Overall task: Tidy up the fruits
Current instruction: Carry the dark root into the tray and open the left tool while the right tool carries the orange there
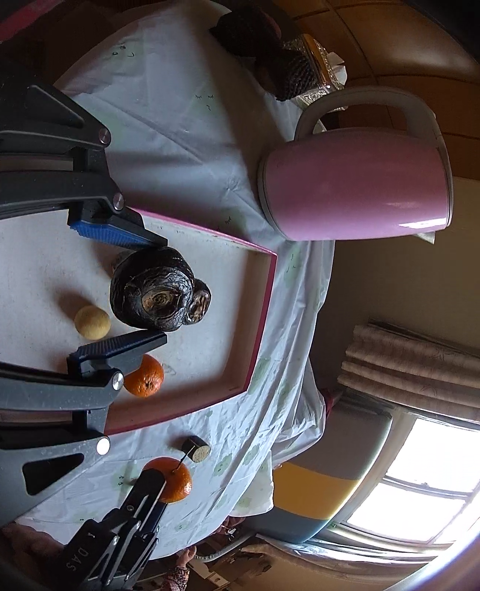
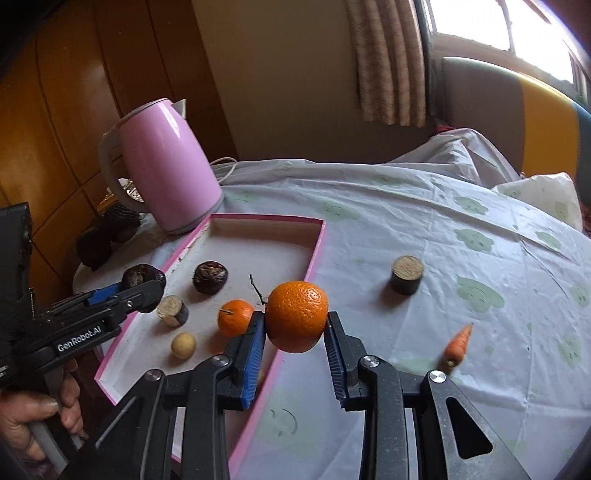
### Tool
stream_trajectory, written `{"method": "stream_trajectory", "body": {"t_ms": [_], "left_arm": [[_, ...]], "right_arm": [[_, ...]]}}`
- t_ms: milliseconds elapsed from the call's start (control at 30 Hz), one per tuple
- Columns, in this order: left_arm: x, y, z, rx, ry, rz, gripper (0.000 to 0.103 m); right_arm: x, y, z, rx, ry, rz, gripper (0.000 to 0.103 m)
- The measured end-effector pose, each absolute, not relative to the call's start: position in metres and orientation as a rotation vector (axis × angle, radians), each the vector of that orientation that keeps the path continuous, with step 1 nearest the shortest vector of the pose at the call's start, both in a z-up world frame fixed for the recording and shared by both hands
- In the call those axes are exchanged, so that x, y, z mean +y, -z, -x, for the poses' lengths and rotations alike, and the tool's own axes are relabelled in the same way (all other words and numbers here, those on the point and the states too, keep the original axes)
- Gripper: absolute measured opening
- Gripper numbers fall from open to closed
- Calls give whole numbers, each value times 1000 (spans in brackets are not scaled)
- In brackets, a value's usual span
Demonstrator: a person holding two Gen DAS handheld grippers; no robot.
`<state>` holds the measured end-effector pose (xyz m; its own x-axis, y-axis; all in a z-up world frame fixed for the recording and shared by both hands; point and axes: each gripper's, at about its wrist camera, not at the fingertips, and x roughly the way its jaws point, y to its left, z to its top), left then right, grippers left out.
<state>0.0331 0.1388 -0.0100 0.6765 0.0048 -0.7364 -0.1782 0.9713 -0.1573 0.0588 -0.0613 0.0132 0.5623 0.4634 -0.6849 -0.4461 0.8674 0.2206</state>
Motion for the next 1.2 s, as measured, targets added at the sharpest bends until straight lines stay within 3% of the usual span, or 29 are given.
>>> {"method": "stream_trajectory", "body": {"t_ms": [567, 1200], "left_arm": [[151, 26, -29, 859, -160, 267, 44], [138, 16, -21, 841, -185, 247, 45]], "right_arm": [[-4, -1, -86, 863, -593, 26, 36], [-31, 8, -63, 878, -548, -33, 36]]}}
